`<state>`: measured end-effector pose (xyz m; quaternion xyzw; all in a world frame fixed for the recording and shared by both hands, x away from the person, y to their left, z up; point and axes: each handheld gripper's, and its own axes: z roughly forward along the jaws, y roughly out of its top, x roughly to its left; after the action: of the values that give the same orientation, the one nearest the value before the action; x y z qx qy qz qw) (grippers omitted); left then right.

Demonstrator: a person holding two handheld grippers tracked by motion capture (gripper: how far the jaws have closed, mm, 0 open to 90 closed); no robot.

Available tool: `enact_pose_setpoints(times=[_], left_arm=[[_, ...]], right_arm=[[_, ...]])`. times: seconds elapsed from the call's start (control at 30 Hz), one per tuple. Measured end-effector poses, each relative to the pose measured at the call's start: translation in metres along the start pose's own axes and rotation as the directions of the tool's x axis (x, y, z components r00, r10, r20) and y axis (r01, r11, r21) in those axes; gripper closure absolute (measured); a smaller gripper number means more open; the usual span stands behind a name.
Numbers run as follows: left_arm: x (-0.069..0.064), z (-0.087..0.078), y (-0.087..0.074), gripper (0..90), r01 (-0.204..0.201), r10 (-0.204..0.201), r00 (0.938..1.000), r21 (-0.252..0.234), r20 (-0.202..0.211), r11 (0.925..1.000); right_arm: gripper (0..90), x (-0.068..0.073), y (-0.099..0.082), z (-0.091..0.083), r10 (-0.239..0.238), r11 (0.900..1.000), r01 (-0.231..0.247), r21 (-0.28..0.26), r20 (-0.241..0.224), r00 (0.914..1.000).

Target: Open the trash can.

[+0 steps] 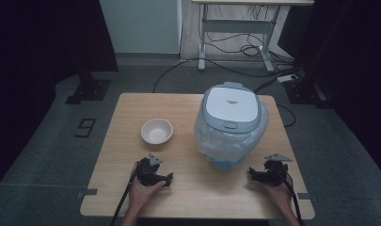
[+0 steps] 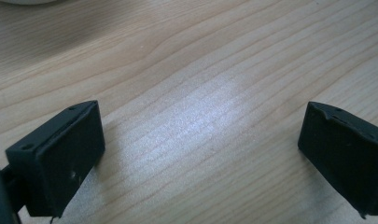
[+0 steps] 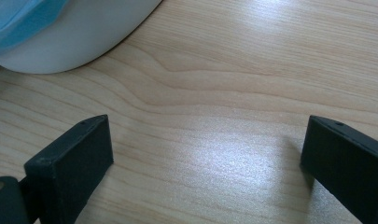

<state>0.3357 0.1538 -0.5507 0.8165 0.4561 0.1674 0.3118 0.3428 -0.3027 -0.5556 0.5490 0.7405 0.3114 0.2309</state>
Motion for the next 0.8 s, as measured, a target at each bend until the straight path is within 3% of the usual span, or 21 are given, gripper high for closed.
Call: enact_pose_setpoints(times=[0.13, 0.6, 0.8], left_arm=[[0.0005, -0.0021, -0.0016, 3.8, 0.012, -0.012, 0.9999, -0.010, -0.011, 0.9999], [0.0023, -0.0019, -0.0020, 0.0, 0.032, -0.032, 0.9990, 0.002, -0.029, 0.9995], [0.0024, -0.0032, -0.0031, 1.0, 0.029, -0.029, 0.9991, -0.002, -0.030, 0.9996]], right_arm=[[1.5, 0.0000, 0.0000, 0.0000, 0.000, 1.0000, 0.000, 0.000, 0.000, 1.0000], [4.4, 0.0022, -0.0010, -0.0013, 0.012, 0.9999, -0.012, -0.009, 0.013, 0.9998], [14.3, 0.0017, -0.0034, -0.0051, 0.002, 0.9995, -0.002, -0.032, -0.001, 1.0000]])
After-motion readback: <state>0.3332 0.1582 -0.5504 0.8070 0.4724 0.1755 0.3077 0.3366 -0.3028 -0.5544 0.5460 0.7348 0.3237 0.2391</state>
